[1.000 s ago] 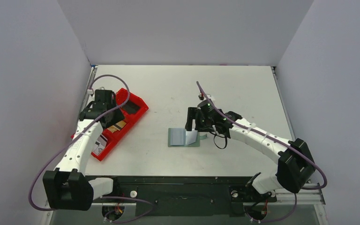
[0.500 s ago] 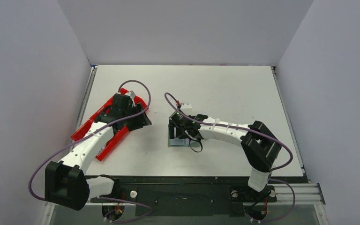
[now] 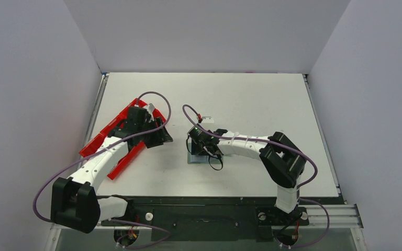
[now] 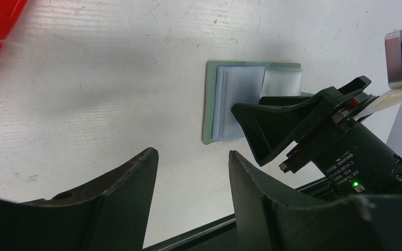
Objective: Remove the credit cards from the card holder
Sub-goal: Remove the credit card from the card holder.
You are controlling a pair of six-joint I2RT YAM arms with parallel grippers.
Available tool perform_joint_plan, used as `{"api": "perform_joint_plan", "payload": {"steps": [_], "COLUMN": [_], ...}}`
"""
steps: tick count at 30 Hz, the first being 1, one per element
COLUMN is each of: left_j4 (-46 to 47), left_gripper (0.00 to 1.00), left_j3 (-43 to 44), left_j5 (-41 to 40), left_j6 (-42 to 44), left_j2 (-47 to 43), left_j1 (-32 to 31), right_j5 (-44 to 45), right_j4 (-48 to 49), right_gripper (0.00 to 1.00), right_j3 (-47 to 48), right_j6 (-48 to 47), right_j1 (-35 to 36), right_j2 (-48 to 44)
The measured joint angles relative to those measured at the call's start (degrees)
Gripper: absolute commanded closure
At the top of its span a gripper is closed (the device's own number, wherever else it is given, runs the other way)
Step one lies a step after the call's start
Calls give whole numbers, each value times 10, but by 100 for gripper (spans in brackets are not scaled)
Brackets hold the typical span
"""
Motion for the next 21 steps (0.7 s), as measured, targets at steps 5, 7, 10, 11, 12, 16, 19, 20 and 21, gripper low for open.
{"api": "perform_joint_plan", "payload": {"steps": [5, 7, 10, 11, 12, 16, 19, 20, 21], "left_j4": [7, 9, 14, 17, 20, 27, 32, 35, 37], "left_gripper": [50, 50, 50, 50, 50, 50, 49, 49, 49], "left_j3": [-7, -8, -10, -10, -10, -11, -11, -11, -11], "left_j5": [5, 5, 5, 5, 6, 5, 3, 3, 3], "left_j6": [0, 0, -1, -1, -2, -6, -11, -13, -15], "left_j2": [5, 9, 15, 17, 21, 34, 45, 49, 54], "left_j1": [-5, -10, -19, -24, -27, -50, -68, -74, -78], "right_j5": [-1, -2, -5, -6, -8, -20, -32, -38, -44], "right_j4": [12, 15, 22, 26, 32, 72, 103, 115, 125], "right_gripper": [52, 53, 53, 53, 54, 69, 81, 86, 88], "right_j3": [-3, -6, -10, -12, -15, -33, -56, -66, -75], "right_j6": [1, 0, 0, 0, 0, 3, 7, 9, 11], "right_j1": [0, 0, -1, -1, -3, -12, -24, -28, -34], "right_j2": [1, 2, 2, 2, 2, 0, -9, -13, -18]}}
